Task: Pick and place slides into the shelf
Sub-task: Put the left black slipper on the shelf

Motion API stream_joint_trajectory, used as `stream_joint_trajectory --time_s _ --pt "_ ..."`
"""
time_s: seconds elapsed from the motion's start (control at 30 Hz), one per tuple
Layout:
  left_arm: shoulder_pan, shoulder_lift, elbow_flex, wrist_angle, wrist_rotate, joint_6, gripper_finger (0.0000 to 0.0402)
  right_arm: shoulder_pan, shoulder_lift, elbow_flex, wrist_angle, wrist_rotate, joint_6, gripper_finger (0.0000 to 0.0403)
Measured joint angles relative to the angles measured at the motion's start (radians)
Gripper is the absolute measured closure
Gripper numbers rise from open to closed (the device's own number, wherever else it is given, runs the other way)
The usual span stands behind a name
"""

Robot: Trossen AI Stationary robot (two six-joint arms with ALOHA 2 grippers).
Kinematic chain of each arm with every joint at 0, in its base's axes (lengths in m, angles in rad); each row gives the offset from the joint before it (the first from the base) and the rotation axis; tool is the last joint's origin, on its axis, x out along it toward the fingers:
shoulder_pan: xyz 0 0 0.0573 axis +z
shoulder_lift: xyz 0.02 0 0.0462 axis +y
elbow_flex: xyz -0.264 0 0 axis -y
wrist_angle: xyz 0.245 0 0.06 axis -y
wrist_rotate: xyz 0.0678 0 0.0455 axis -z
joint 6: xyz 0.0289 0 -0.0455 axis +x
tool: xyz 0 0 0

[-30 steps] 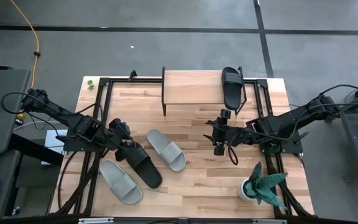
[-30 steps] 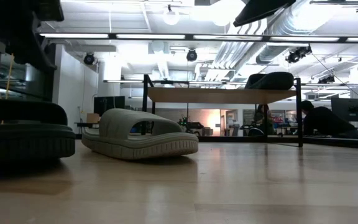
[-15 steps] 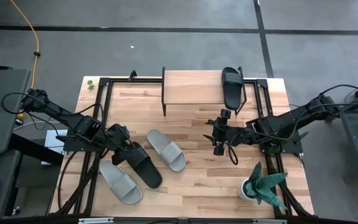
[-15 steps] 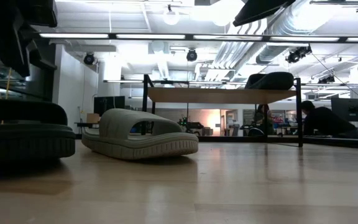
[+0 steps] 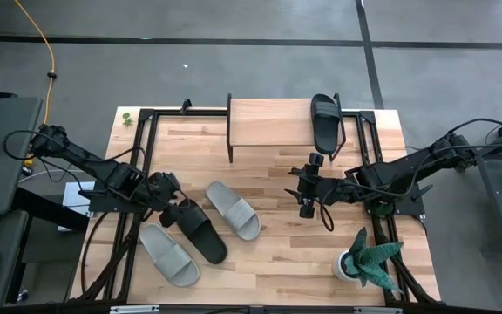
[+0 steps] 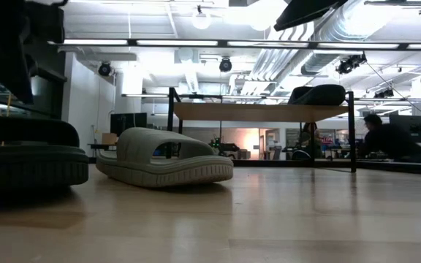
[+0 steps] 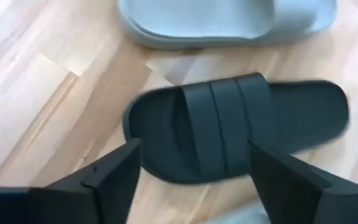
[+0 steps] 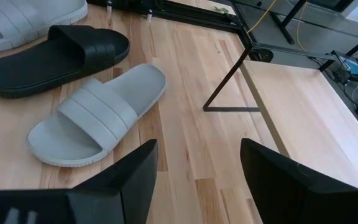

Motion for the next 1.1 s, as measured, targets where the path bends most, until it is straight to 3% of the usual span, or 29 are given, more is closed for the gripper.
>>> stream_joint_trajectory --time_s 0.17,0.37,0.6,1.1 --pt "0.001 0.000 -0.101 0.144 0.034 0.005 0.0084 0.000 0.000 0.000 0.000 -0.002 0.000 0.0182" --pt "0.001 -0.022 -0.202 0.228 0.116 -0.004 0.0082 0.000 0.000 0.000 0.001 -0.003 0.000 0.0182" --pt "0.001 -0.088 -0.205 0.311 0.121 0.005 0.0093 0.000 0.000 0.000 0.016 -0.004 0.000 0.0182" --pt "0.001 -0.091 -0.238 0.335 0.127 0.014 0.0092 0.000 0.000 0.000 0.029 -0.029 -0.002 0.0182"
